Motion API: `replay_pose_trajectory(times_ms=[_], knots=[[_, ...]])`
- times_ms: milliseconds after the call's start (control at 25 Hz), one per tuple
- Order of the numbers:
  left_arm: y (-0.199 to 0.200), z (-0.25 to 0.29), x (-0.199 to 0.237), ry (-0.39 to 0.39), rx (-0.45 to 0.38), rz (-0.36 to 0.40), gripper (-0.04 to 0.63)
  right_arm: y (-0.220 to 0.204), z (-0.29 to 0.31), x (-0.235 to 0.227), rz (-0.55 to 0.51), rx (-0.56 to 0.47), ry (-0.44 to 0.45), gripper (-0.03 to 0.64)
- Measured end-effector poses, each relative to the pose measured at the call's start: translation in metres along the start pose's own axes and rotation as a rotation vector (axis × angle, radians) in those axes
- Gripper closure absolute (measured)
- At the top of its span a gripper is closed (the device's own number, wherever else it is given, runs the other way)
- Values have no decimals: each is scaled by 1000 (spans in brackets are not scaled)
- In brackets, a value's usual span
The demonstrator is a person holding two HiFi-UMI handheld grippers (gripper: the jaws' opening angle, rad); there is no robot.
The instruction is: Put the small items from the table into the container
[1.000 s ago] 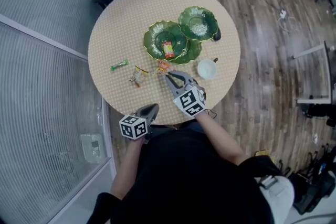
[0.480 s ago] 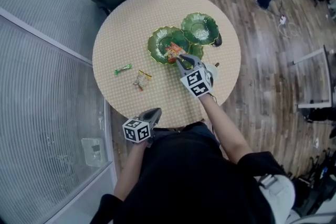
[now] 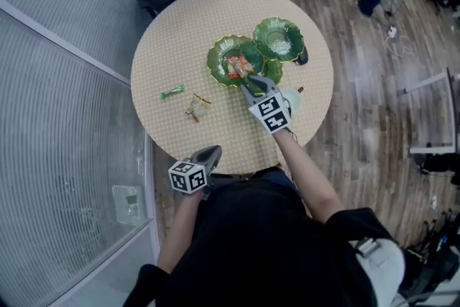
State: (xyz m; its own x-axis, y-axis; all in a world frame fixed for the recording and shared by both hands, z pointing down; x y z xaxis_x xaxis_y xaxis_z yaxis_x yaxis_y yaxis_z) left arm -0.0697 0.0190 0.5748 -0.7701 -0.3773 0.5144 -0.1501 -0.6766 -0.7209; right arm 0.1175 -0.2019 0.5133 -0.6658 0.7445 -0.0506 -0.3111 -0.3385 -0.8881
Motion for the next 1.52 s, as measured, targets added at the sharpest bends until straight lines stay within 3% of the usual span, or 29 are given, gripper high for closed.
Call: replay_pose_trajectory(times_ms=[200,600,840,1520], knots=[[6,4,2,5,-8,7,592,-27,-10,13,109,-9,82,531],[21,9,-4,37,-29,33,592,-115,-37,39,204,131,218,552],[31,14,-7,50,-30,55,592,-128,-45,40,250,144,250,560],[38,18,-8,78,-37,87,592,-134,-35,48,234,167,318,560]])
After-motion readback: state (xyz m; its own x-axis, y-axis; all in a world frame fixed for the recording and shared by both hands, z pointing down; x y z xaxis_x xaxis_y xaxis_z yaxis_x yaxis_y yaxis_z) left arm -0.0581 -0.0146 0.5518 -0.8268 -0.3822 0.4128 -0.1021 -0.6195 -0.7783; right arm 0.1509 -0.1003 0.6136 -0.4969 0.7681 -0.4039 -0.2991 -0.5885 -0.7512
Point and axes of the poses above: the fingertips, and each gripper's own axes: z forward along the fingers, x to its left, y out of its top, the point moved 10 cm from there along -z, backward along the fingers, and after that the axes turned 9 degrees about z, right-handed, at the moved point
